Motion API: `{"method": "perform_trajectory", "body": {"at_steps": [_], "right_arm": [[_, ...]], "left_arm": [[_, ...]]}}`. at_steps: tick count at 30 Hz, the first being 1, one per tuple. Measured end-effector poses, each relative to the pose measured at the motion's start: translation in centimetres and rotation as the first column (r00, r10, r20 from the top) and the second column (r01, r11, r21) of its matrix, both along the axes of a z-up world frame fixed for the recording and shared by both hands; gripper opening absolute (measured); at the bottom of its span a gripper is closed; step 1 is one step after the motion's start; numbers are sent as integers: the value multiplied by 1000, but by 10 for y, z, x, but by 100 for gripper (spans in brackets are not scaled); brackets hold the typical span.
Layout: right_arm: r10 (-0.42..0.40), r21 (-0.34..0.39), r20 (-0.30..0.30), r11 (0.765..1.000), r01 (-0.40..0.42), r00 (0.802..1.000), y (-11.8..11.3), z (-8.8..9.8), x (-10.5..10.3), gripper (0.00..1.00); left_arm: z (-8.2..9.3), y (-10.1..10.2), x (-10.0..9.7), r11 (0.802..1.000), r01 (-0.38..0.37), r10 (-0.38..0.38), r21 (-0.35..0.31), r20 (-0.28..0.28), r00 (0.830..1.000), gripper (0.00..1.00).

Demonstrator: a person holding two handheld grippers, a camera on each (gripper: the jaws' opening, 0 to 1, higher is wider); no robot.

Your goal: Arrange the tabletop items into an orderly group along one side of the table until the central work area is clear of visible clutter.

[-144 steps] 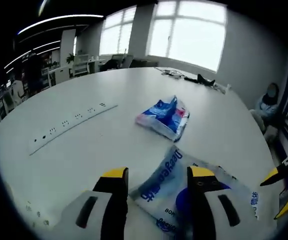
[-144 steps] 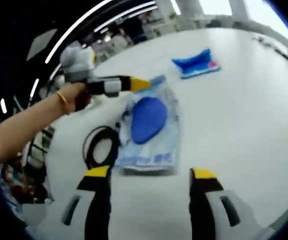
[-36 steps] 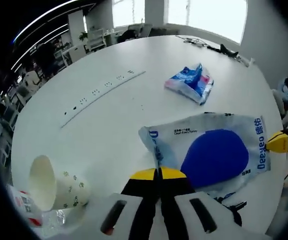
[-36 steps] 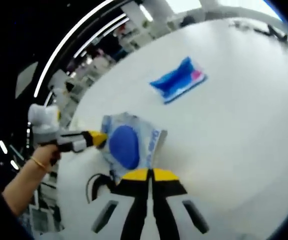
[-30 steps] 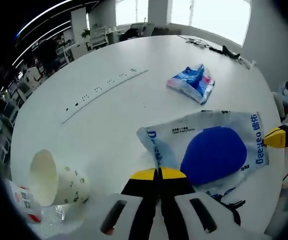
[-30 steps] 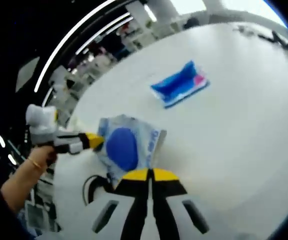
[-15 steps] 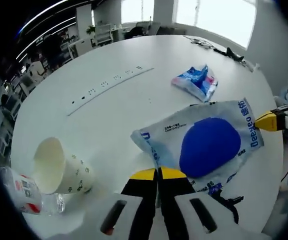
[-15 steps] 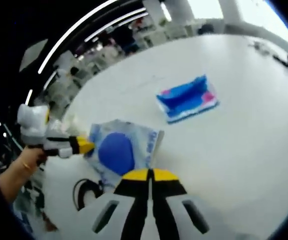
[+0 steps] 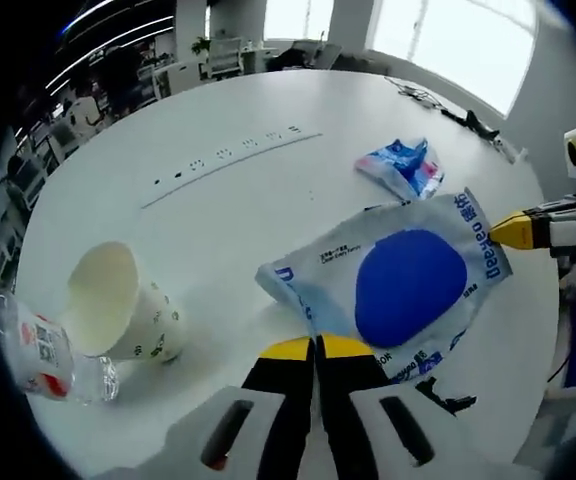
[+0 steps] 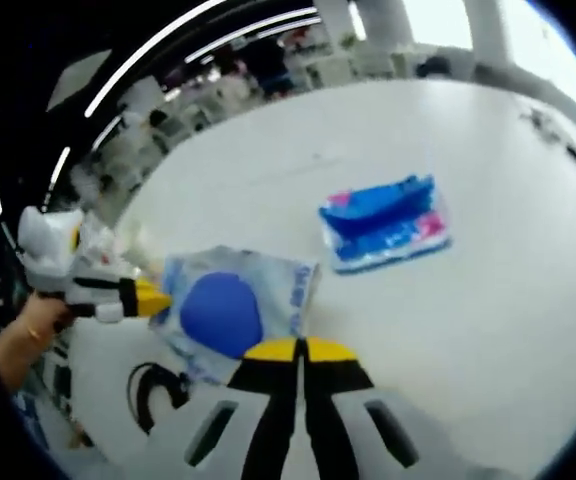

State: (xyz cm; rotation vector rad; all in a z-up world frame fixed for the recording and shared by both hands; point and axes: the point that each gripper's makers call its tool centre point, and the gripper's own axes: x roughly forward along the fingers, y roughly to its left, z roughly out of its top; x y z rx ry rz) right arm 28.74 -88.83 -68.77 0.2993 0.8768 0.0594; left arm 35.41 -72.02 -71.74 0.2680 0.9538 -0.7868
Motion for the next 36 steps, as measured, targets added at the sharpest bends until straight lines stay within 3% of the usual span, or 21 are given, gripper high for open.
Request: {"method": "perform_trajectory", "body": {"at_steps": [6,10,17,36], "right_arm": [[37,-10,-11,999,-37,999,2,-2,13,0],[57,-5,-22,998,-57,998,4,-4,22,0],[88,-15,-26,996,-89,996,4,-4,40,0],[123,-45,-64,991,-126,990,0,-20,80,0]], "left_arm": [[1,8,6,998,-55,55,12,7,998,0],[2,12,8,998,-37,36,42,39,999,0],[6,16,18,995,-97,96,25,40,995,0],[3,14,42,989,-147,144,24,94,985,0]]}}
